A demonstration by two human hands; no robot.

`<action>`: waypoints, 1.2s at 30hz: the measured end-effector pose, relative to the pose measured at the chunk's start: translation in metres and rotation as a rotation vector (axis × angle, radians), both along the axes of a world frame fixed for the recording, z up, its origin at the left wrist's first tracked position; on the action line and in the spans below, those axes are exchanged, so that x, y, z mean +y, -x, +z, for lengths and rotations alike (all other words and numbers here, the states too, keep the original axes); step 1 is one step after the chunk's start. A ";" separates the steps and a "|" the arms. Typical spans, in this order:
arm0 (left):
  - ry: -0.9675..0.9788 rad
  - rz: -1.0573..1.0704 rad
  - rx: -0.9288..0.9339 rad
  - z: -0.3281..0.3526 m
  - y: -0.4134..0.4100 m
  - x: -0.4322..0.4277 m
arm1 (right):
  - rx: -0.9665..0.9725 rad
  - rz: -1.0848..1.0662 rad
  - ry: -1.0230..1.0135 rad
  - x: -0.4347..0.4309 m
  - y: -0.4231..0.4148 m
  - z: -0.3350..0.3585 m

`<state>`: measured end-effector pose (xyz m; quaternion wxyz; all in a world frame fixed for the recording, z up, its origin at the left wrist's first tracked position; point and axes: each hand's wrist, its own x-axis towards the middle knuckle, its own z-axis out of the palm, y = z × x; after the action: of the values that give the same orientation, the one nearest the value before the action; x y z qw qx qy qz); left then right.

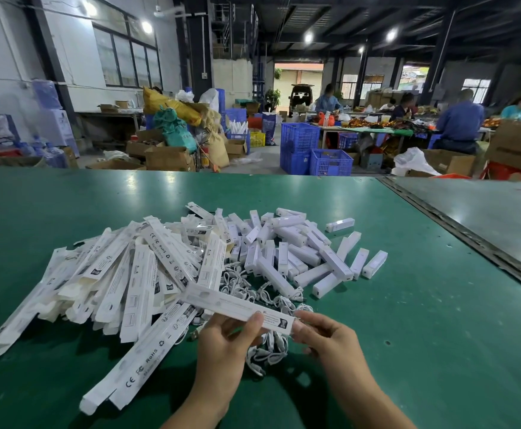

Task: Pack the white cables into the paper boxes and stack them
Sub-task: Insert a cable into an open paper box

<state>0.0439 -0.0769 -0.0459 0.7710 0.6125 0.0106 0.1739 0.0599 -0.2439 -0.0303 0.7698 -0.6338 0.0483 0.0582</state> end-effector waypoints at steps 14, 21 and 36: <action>-0.081 -0.058 -0.009 0.002 0.001 0.005 | -0.368 0.062 0.482 0.007 0.013 0.004; -0.570 -0.216 -0.022 0.002 0.009 0.002 | -0.445 -0.075 0.559 0.006 0.010 -0.004; -0.789 -0.192 -0.031 0.005 0.008 0.007 | -0.778 0.005 0.497 0.001 0.015 -0.002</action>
<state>0.0361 -0.0696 -0.0408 0.4898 0.8568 -0.1259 0.1010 0.0453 -0.2434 -0.0320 0.5554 -0.7739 -0.2334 -0.1956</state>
